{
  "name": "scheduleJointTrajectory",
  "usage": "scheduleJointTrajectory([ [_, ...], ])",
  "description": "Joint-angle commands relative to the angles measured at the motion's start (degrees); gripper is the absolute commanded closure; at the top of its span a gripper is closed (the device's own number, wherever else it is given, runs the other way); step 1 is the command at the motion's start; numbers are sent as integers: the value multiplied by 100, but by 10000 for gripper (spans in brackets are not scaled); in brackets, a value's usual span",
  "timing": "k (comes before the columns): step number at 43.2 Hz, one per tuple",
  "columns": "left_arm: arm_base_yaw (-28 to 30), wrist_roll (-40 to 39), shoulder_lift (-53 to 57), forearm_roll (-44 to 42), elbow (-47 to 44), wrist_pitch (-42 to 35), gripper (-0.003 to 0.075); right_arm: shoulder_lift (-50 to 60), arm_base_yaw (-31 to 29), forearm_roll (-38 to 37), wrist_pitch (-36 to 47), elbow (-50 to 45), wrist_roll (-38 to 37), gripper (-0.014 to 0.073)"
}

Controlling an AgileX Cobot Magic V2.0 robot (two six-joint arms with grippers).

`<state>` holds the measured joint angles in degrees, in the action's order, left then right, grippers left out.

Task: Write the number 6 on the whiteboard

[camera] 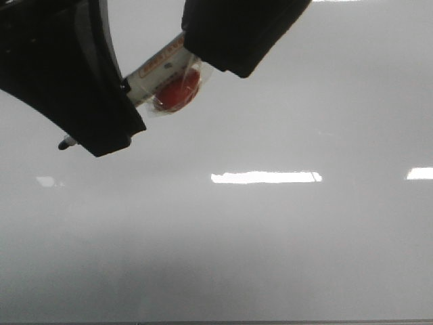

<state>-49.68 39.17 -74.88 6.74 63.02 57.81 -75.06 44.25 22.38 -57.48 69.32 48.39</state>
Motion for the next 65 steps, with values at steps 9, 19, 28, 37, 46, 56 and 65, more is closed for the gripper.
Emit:
scheduleJointTrajectory([
  [9, -47, 5, 130, 83, 193, -224, 741, 140, 10, 165, 50, 201, 72, 526],
  [19, -47, -43, 130, 83, 193, -320, 629, 140, 10, 165, -8, 201, 72, 659],
  [28, 97, -599, 309, -451, 204, -349, 334, 250, 10, -139, -39, 201, -103, 660],
  [37, 728, -1291, 1113, -873, 204, -178, 321, 740, -288, -1334, -200, 248, -1440, 660],
  [46, 1592, -1295, 2095, -278, 107, -181, 321, 1400, -1596, -1624, -232, 179, -2837, 660],
  [56, 2513, -1775, 2616, -36, -427, -203, 321, 2390, -2810, -901, 672, -729, -3114, 660],
  [65, 2821, -1833, 2659, -36, -656, -257, 321, 2789, -3247, 275, 2417, -2091, -3063, 660],
])
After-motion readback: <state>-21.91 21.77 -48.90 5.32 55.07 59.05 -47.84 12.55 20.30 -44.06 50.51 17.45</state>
